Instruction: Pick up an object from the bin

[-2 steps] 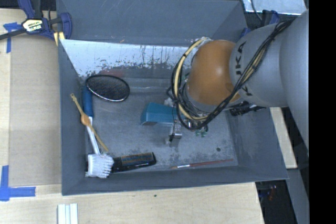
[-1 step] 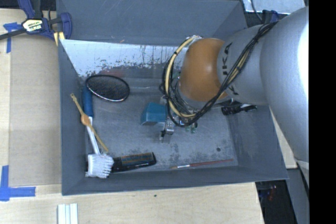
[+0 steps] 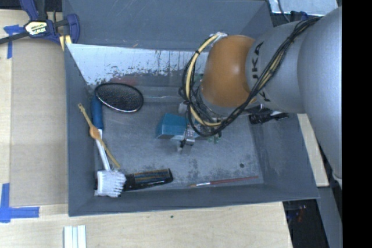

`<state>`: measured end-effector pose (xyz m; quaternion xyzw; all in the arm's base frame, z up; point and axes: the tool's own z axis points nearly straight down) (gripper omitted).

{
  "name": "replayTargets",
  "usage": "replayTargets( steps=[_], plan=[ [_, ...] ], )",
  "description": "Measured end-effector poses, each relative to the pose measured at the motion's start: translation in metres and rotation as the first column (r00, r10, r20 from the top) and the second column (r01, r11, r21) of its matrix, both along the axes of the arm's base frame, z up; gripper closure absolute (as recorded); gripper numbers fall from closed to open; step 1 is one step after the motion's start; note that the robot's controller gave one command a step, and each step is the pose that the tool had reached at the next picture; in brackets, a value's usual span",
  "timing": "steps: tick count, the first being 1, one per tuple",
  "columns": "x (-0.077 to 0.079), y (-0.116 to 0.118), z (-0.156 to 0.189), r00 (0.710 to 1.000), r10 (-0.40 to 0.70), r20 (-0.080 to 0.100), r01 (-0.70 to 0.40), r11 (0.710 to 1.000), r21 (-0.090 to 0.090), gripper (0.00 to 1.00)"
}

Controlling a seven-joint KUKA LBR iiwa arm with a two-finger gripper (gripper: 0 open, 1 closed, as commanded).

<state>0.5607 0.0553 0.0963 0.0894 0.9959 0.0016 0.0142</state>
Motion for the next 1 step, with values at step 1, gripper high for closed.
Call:
replayTargets(
  steps=[1],
  plan=[
    [-0.0023,-0.0024,0.0041,1.0,0.003,-0.004,-0.003,1.0,-0.001,1.0]
  ],
)
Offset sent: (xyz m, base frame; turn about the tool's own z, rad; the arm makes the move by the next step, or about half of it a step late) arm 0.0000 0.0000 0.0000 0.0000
